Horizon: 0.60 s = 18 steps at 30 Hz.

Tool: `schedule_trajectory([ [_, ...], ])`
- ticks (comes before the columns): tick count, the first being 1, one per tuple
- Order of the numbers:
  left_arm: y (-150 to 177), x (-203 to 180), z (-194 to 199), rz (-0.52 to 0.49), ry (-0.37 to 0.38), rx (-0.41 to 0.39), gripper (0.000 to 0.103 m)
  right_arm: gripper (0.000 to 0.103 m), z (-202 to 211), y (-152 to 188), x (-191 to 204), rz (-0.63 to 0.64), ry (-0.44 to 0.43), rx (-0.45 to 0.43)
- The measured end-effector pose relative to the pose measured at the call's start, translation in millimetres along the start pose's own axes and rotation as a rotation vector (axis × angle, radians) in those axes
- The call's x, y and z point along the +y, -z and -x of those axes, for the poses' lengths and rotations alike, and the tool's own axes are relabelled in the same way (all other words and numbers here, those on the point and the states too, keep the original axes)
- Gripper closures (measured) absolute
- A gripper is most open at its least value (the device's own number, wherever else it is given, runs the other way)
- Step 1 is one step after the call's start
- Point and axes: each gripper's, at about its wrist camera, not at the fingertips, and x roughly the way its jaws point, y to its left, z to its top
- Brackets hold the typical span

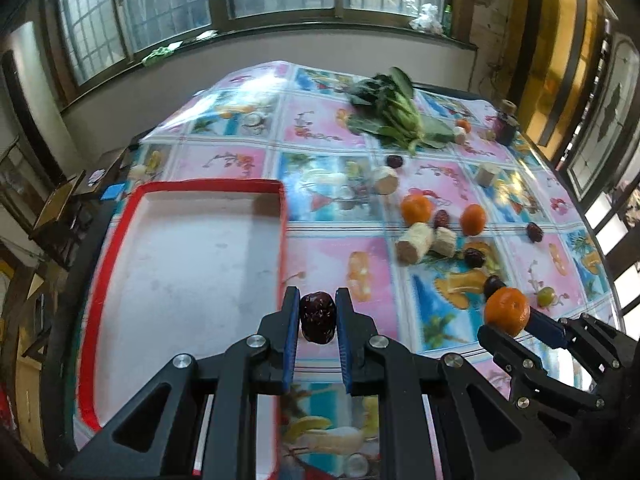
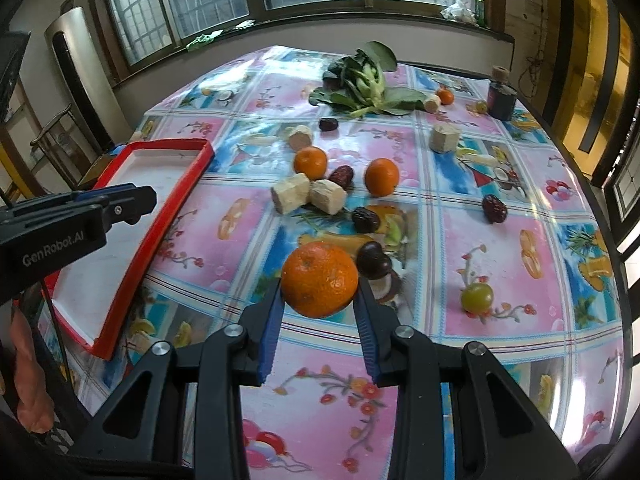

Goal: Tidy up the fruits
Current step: 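Carry the date in the left tool into the tray while the right tool carries the orange there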

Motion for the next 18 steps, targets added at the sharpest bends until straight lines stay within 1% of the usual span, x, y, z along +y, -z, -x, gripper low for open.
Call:
schedule_trajectory([
  [3,2.9,20.7,1.8,0.032,-0.029,-0.001,0.087,0.066,-1.4,-5.0,13.3,0.032,-0.015,-0.003],
  [8,10.6,61.0,3.1,0.091,-0.094,0.009,0.087,0.066,-10.6,-17.7,47.6,0.093,-0.061,0.001],
  [14,22.0,105.1,-0.3,0.150,-0.166,0.025,0.087,0.066,-29.1,-37.8,103.5,0.191,-0.127,0.002],
  [18,26.1,122.6,-5.1,0.169,-0.186,0.036,0.087,0.066,-42.6,-52.0,138.0,0.251,-0.155,0.002],
])
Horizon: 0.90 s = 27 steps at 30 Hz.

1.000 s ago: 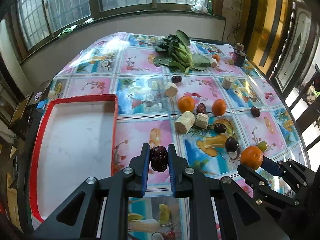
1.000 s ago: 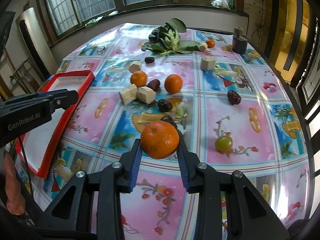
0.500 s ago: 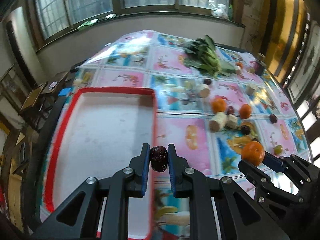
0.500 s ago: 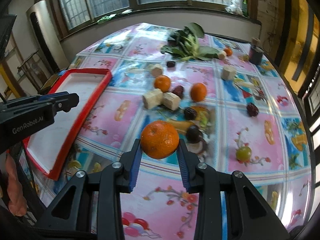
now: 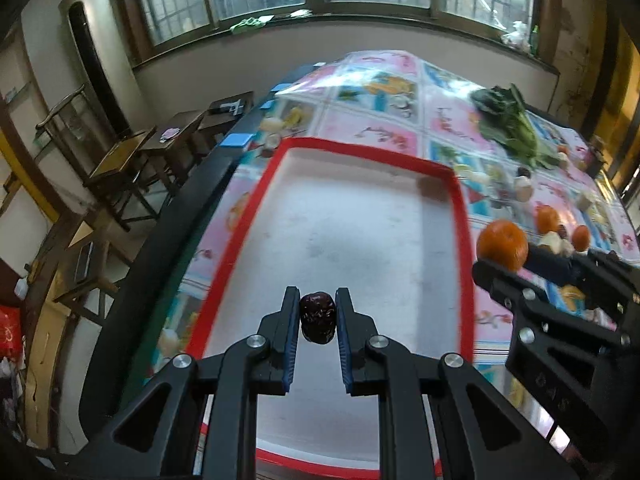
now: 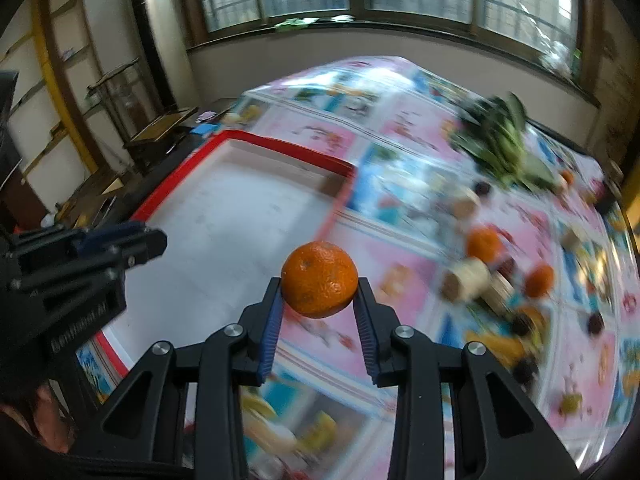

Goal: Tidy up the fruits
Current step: 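Carry the date in the left tool into the tray while the right tool carries the orange there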

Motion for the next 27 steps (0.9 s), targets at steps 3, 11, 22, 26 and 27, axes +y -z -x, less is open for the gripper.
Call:
schedule_trajectory([
  [3,0.4,8.8,-7.0,0.011,-0.004,0.010,0.087,0.066,-13.5,-13.6,16.8,0.027,-0.019,0.008],
  [11,2.2,15.4,-25.0,0.011,0.000,0.044,0.087,0.066,-45.7,-33.0,41.9,0.072,-0.022,0.038],
  [22,5.5,19.9,-42.1,0.027,0.008,0.082,0.087,0.066,-78.9,-34.3,47.2,0.088,-0.010,0.101],
  [26,5.7,21.3,-46.2,0.030,0.006,0.092,0.087,0.066,-85.8,-33.2,47.4,0.095,-0.008,0.115],
  [27,5.8,21.5,-46.7,0.031,0.005,0.092,0.087,0.066,-87.5,-32.7,47.9,0.098,-0.008,0.119],
])
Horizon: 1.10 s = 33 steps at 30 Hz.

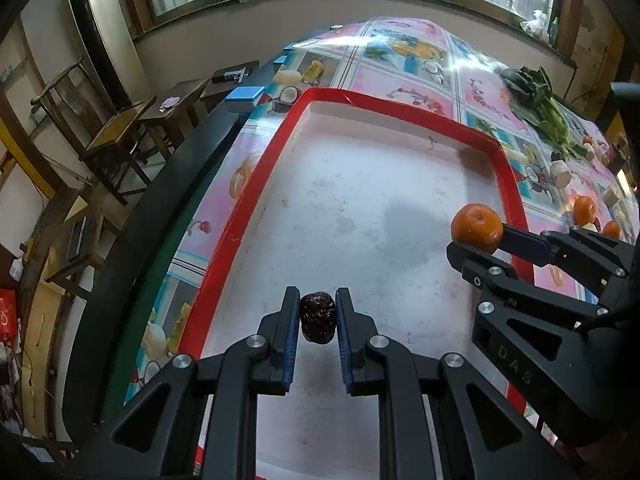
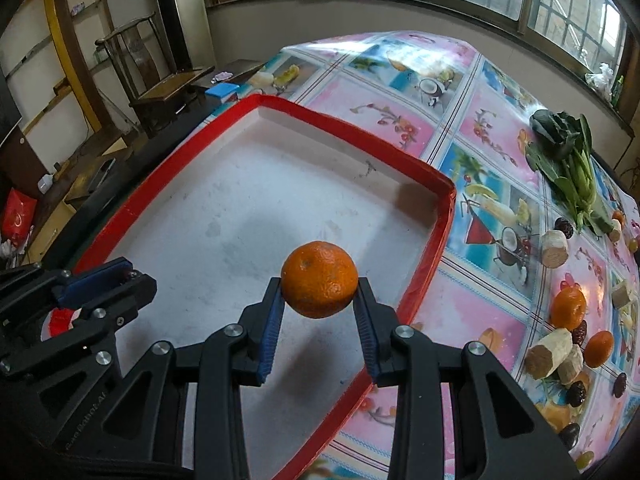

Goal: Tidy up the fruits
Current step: 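Carry the date in the left tool into the tray while the right tool carries the orange there, then open the right tool to drop the orange in the tray while the left tool withdraws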

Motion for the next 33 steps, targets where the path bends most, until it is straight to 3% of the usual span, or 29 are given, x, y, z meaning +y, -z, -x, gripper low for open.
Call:
schedule_trajectory([
  [19,4.0,-1.4,-15.7,0.001,-0.015,0.026,0.085,0.066,-17.0,4.1,1.2,0.009,0.014,0.049],
  [21,4.2,-2.0,-16.3,-0.003,-0.024,0.027,0.081,0.065,-17.2,3.7,1.7,0.011,0.015,0.048],
  [23,4.2,-0.9,-14.7,0.004,-0.016,0.022,0.066,0.065,-17.5,3.5,1.7,0.009,0.018,0.046],
  [25,4.1,0.0,-12.0,0.011,-0.007,0.013,0.057,0.065,-18.1,3.4,0.6,0.002,0.016,0.047],
  [29,3.0,-1.0,-4.8,0.006,-0.029,-0.009,0.055,0.052,-18.0,4.2,-2.1,-0.019,0.000,0.051],
  [33,1.5,0.2,4.0,0.019,-0.022,-0.029,0.051,0.048,-11.1,4.9,-1.6,-0.027,0.005,0.026],
])
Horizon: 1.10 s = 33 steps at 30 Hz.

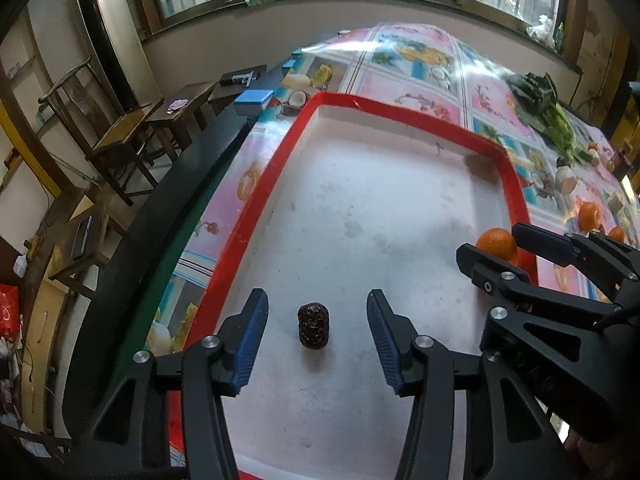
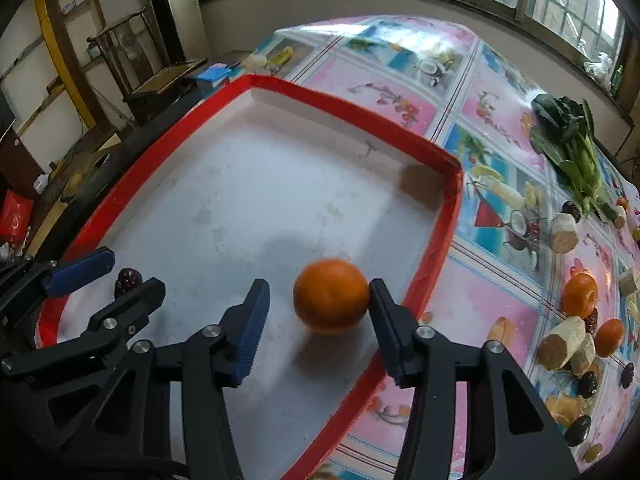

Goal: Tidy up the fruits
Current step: 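Open the right tool to drop the orange in the tray while the left tool withdraws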

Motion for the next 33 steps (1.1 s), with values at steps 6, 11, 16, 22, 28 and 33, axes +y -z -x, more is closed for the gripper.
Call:
schedule_trajectory([
  [6,-4.2,-1.6,14.6,0.000,-0.004,-0.038,0.047,0.047,17.0,-2.6,-4.8,-0.030,-0.006,-0.040],
  [11,-7.9,-7.2,26.1,-0.001,0.004,-0.065,0.045,0.047,36.9,-1.0,-9.4,-0.061,-0.013,-0.082],
  [16,-17.1,-33.7,41.6,-0.038,0.076,-0.103,0.045,0.047,66.8,9.7,-27.1,-0.123,-0.008,-0.148],
  [22,-20.7,-104.5,52.0,-0.159,0.256,-0.091,0.044,0.047,112.1,55.0,-86.7,-0.255,0.078,-0.205],
  [28,-13.1,-179.6,44.8,-0.330,0.387,-0.044,0.044,0.047,141.3,115.8,-164.1,-0.426,0.177,-0.176],
  [33,-11.8,-206.1,27.2,-0.382,0.414,-0.002,0.044,0.047,151.8,151.6,-201.2,-0.499,0.229,-0.155],
])
